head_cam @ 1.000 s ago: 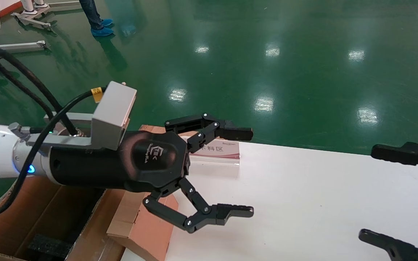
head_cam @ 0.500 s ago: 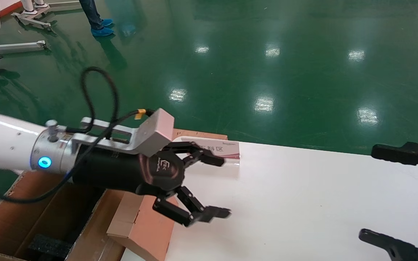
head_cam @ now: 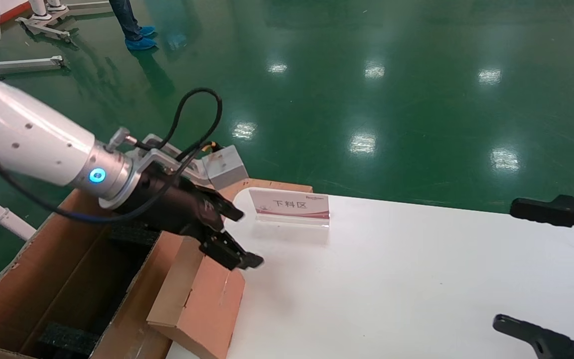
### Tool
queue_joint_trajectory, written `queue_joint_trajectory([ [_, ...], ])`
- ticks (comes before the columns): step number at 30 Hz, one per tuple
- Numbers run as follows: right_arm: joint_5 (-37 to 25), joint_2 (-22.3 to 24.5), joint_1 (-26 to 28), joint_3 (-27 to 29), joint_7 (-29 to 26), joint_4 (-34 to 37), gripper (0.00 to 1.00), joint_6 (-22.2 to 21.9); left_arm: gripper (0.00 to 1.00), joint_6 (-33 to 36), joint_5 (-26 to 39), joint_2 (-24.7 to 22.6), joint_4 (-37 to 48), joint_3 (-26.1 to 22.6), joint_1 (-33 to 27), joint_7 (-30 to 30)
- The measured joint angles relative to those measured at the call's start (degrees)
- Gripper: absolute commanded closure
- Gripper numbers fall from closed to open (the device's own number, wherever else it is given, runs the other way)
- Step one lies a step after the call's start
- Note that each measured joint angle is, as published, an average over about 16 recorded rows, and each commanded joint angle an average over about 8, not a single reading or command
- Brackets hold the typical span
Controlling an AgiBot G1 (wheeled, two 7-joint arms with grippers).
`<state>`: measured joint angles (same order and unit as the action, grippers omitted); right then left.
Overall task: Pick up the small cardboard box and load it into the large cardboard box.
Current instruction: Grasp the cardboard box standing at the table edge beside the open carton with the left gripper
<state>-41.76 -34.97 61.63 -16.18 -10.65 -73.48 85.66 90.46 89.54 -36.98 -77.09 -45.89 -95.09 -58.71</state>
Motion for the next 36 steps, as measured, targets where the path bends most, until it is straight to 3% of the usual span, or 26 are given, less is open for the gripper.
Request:
queue_joint_trajectory([
  [7, 0.02, 0.01, 0.01, -0.03, 0.01, 0.0, 0.0, -0.01, 0.0, 0.1, 5.66, -2.12, -0.33, -10.02, -8.43, -8.62],
  [14, 0.04, 0.02, 0.01, -0.06, 0.03, 0.0, 0.0, -0.03, 0.0, 0.12, 7.36, -4.08, -0.51, -19.64, -15.23, -15.6],
  [26, 0.07, 0.04, 0.02, -0.11, 0.05, 0.0, 0.0, -0.05, 0.0, -0.25, 4.38, -5.94, -0.57, -34.51, -23.45, -25.88],
  [36, 0.1, 0.06, 0.03, -0.15, 0.07, 0.0, 0.0, -0.07, 0.0, -1.27, 1.12, -6.13, -0.61, -42.2, -26.7, -29.94],
])
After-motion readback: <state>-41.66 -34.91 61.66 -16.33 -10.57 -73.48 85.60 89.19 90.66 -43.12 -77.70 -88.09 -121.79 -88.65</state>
